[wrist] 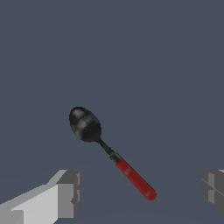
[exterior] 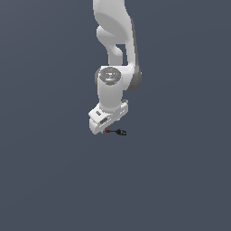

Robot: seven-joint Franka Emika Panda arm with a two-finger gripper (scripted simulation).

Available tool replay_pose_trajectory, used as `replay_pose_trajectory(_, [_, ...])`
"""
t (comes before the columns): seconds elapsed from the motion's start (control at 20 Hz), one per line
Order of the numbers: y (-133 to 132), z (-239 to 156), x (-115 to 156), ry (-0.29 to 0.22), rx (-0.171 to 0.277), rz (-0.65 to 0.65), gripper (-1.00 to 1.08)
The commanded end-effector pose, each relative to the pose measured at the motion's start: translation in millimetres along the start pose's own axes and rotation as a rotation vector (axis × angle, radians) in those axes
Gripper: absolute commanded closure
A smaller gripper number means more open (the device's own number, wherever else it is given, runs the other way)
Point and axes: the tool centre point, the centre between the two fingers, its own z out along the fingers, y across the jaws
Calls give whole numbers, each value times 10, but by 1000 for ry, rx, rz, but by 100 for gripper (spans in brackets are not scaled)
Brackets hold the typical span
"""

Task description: Pick up the object and move it to a goal position.

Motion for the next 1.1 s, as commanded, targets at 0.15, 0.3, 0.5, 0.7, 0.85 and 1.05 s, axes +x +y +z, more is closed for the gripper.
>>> replay_pose_trajectory(0.15, [-11,123,-45,2,1,-157,-92])
replay_pose_trajectory(0.3, [-20,188,-68,4,2,-241,-92])
replay_pose_trajectory(0.5, [-35,271,-97,9,3,-354,-92])
replay_pose_trajectory(0.7, [-53,351,-124,14,4,-467,-92])
replay_pose_trajectory(0.85, [-69,408,-143,19,5,-551,-92])
replay_pose_trajectory(1.05, [-89,472,-163,27,5,-649,-92])
